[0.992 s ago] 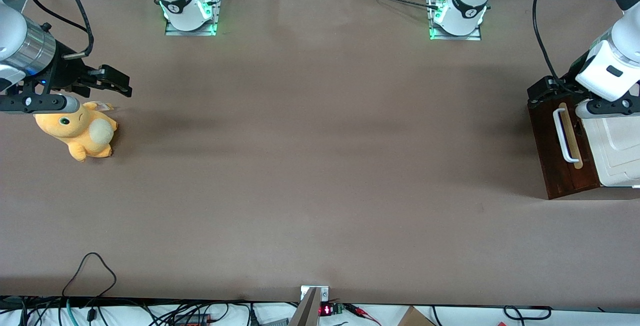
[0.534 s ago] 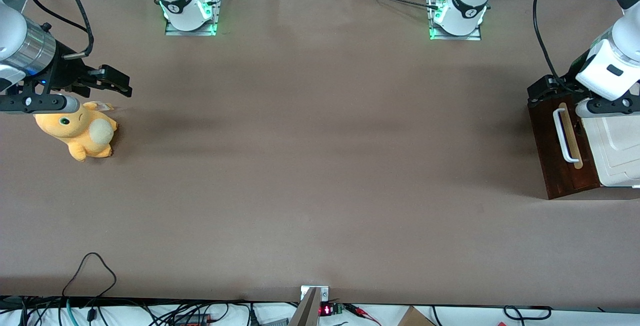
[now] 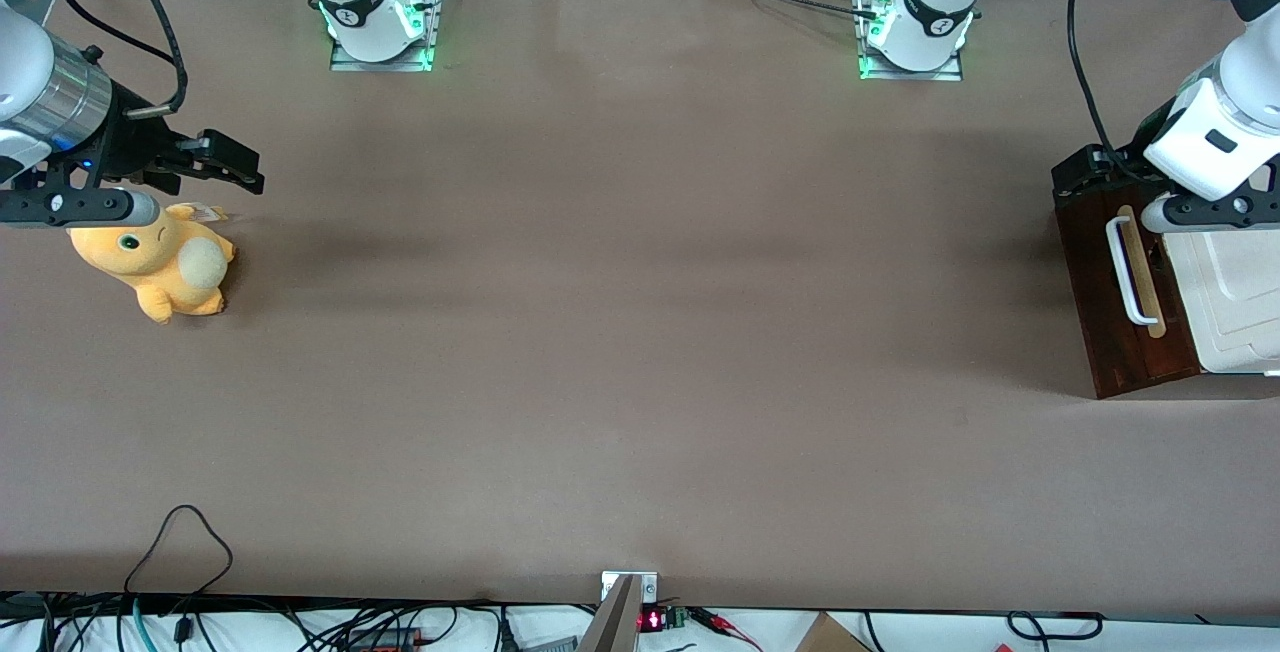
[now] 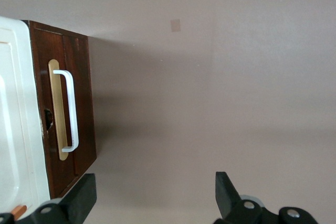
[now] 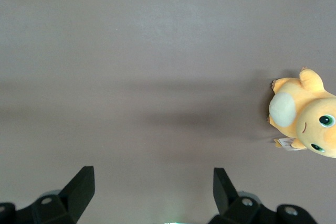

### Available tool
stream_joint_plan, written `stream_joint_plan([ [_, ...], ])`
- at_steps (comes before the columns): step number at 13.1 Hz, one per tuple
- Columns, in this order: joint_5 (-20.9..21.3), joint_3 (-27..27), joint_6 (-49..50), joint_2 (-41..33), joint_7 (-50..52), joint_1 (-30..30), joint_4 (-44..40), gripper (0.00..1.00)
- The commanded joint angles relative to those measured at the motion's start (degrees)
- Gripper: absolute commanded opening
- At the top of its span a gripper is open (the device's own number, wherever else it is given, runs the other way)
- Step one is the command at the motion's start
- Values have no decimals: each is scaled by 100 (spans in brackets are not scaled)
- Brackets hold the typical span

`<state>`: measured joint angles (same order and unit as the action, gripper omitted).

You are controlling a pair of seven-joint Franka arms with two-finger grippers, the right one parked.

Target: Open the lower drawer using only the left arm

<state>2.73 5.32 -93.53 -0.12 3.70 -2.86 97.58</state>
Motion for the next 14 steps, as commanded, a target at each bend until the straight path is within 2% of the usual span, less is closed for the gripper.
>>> stream_joint_plan([
  [1,-71,-23,-24,30,-300,-30,14,100],
  [2,112,-23,-182,38,-291,-30,85,100],
  [4,1276,47,-280,109,-187,-4,382,99],
  [5,1578,65,-298,170,-64,31,523,97],
  [7,2149,100,-350,284,462,58,822,97],
  [10,3598,784,-280,408,1891,58,1567,97],
  [14,4996,1067,-131,820,2959,145,2351,97],
])
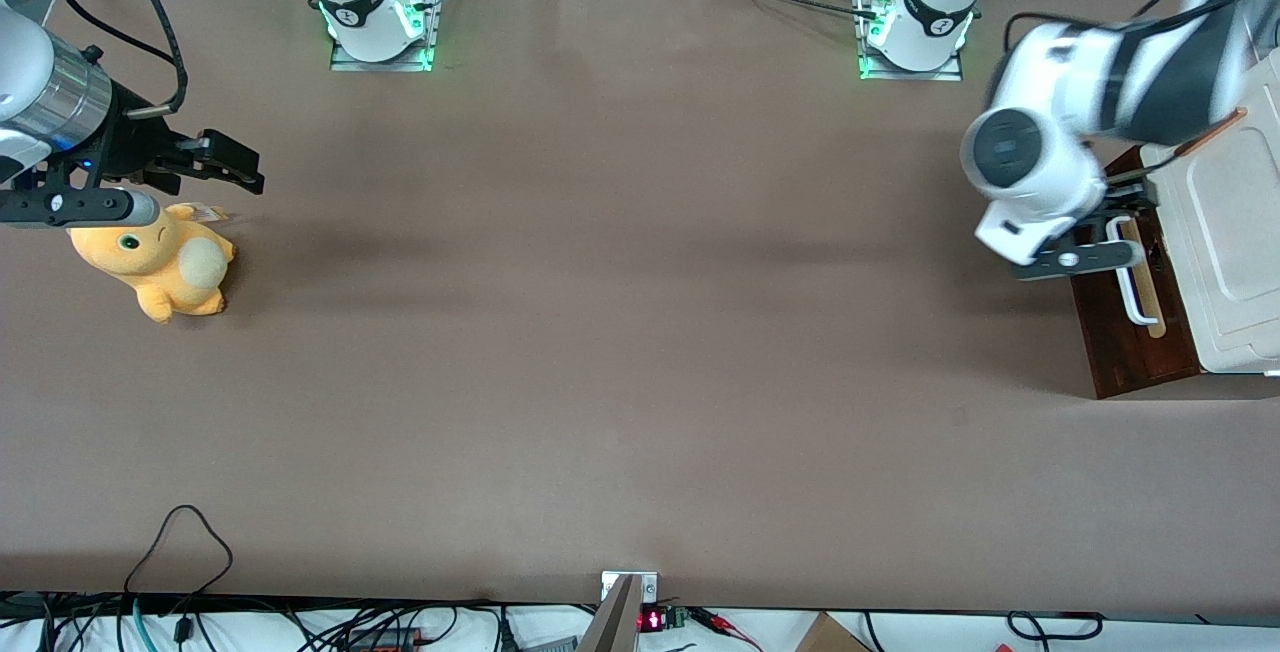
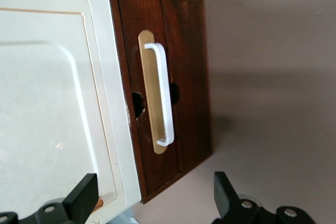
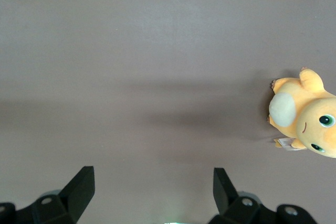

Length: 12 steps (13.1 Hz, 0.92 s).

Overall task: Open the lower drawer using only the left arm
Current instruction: 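Lower the open left gripper toward the lower drawer's white handle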

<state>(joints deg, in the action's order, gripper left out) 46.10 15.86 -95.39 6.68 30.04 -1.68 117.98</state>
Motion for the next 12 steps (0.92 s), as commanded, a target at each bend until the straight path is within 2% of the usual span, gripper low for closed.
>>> stream_joint_plan([
  [1,1125,14,47,288,510,28,488,97],
  [5,2339,5,29,904,1363,37,902,96],
  [10,3194,-345,29,1528,1882,28,1008,95],
  [12,3685,-496,46,1695,2102,1,1025,95],
])
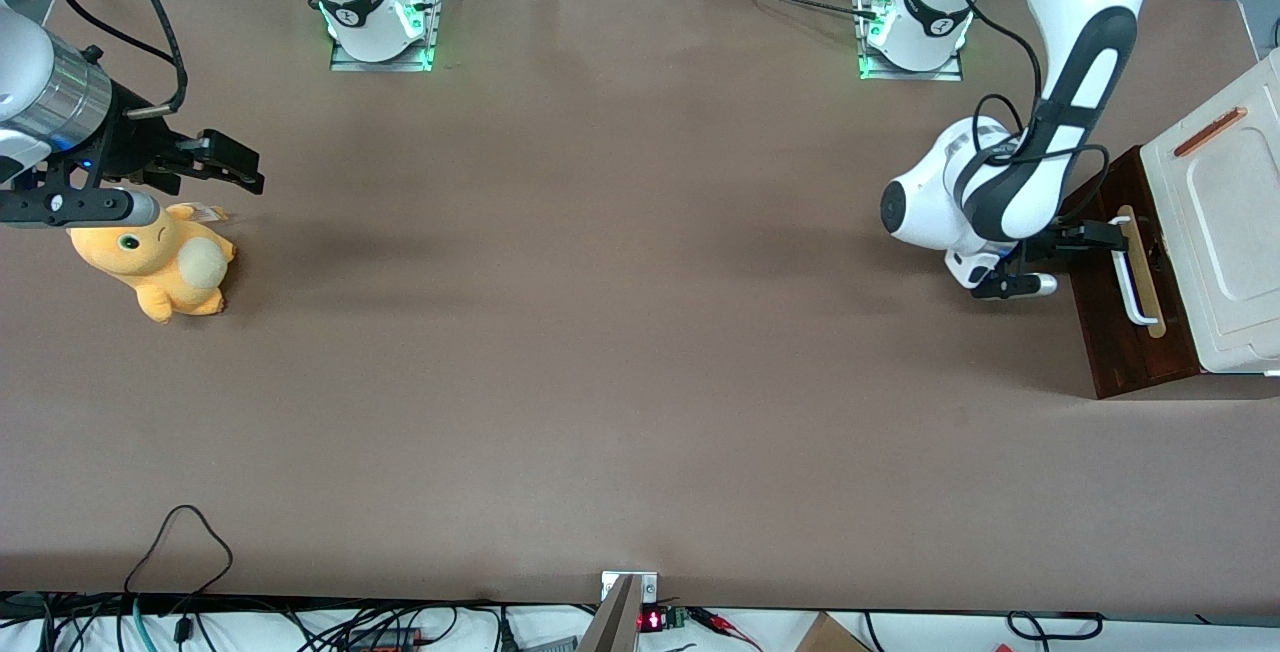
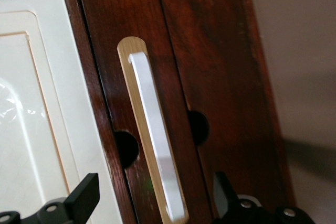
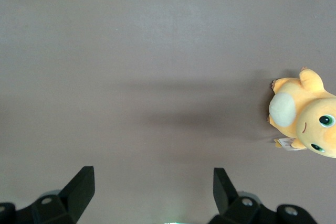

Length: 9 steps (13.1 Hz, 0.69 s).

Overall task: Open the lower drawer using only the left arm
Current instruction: 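Lower the open left gripper toward the lower drawer's white handle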

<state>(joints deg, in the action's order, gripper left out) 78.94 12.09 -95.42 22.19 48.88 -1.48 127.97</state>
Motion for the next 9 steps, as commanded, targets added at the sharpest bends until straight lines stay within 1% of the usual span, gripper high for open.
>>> stream_joint_plan([
  [1,429,-172,59,180,244,-19,35,96],
  [4,482,-234,76,215,288,-10,79,95],
  [5,578,-260,102,250,454,-10,105,90],
  [6,779,-260,207,285,655,-10,254,81],
  [8,851,-260,340,365,1060,8,360,74],
  [9,860,-260,349,365,1088,8,378,72],
])
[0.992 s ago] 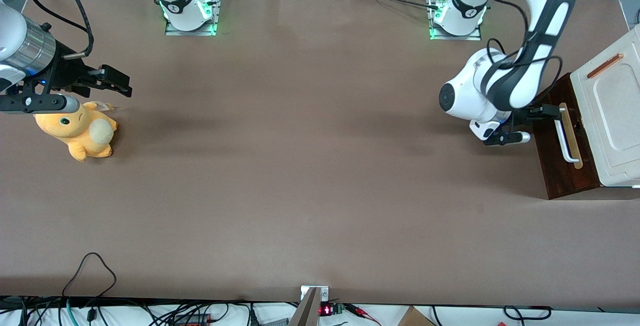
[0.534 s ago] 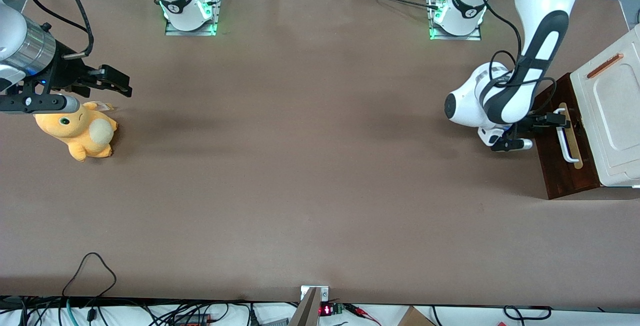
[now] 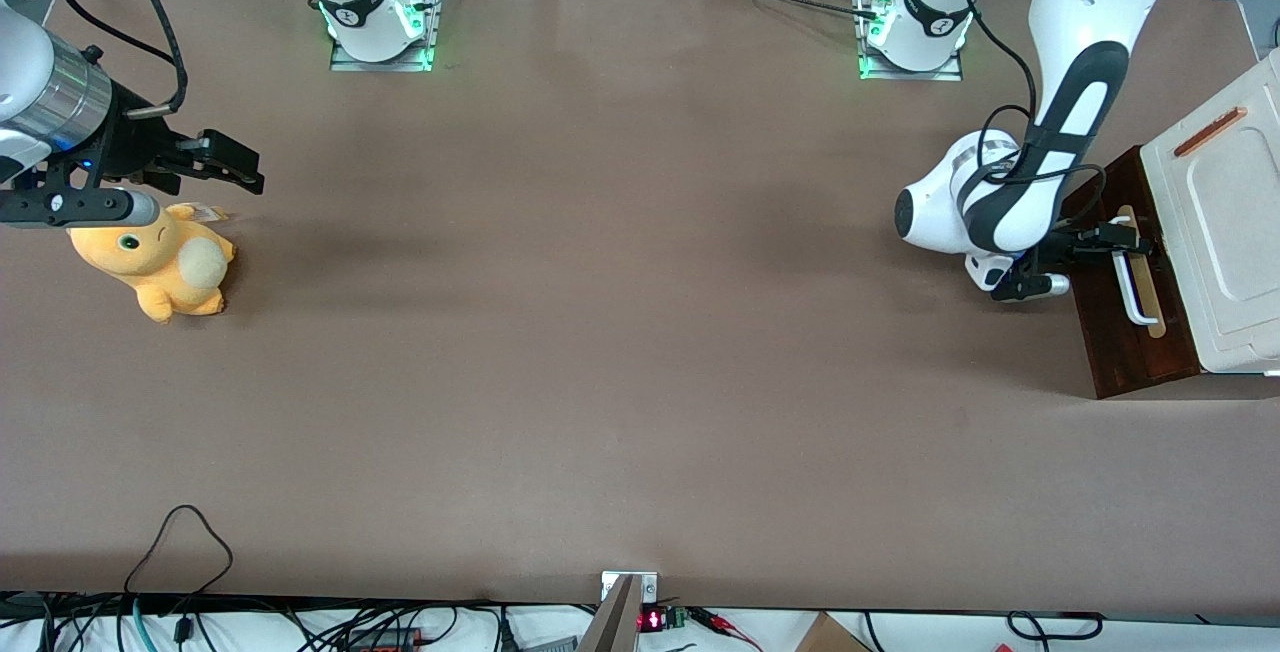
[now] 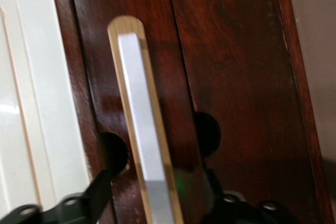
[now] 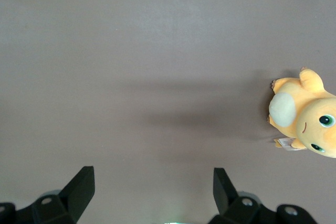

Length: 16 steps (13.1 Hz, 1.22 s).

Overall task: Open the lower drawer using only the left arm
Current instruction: 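Close the left gripper around the white bar handle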

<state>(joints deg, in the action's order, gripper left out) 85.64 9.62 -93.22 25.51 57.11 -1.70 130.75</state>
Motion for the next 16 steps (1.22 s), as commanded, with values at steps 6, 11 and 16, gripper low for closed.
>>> stream_joint_plan([
  [6,198,-13,155,33,310,38,100,40],
  [11,198,-13,164,25,651,38,100,14],
  [16,181,5,164,7,723,222,74,0],
])
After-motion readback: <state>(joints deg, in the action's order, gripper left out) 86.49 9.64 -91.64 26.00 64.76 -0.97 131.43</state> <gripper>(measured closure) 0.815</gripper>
